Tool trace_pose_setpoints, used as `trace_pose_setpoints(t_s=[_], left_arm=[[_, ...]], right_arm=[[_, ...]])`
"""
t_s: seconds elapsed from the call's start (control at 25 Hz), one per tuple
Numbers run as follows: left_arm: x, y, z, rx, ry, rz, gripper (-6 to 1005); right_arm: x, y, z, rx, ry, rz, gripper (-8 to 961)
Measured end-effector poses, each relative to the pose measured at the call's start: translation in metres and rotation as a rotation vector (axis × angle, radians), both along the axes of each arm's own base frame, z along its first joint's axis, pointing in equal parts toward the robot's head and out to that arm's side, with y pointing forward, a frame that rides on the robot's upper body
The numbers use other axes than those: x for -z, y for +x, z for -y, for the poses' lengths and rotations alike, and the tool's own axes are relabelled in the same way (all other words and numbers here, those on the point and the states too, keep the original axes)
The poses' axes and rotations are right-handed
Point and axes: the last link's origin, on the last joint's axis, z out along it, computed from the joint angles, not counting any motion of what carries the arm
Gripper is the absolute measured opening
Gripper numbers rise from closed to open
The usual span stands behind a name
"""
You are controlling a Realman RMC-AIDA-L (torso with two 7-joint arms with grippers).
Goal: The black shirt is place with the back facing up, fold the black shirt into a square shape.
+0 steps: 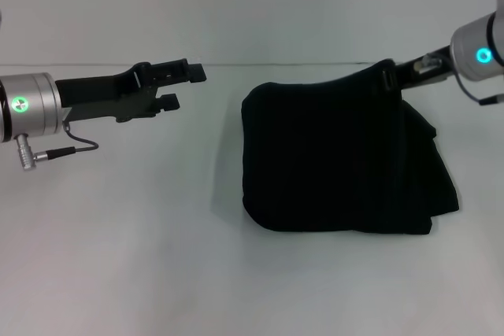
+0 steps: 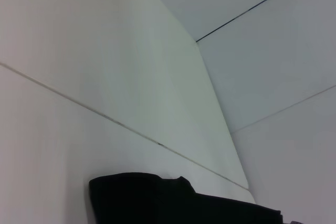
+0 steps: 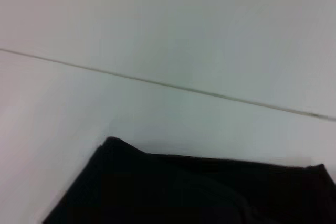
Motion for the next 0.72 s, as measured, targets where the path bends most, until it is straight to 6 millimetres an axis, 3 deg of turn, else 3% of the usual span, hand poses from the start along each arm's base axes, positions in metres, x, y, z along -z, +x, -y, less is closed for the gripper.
trace_pose_setpoints(t_s=[0.36,0.72], left_arm=[[0.002,-0.003,0.001,-0.012,0.007,0.02,887],[0.004,-0.006,0.002,-0.021,0.008,0.034,887]], right_arm=[[0.021,0.014,-0.001,0.03,-0.008,0.086,127],[0.005,0.025,-0.011,0.104,0.089,0.138,168]])
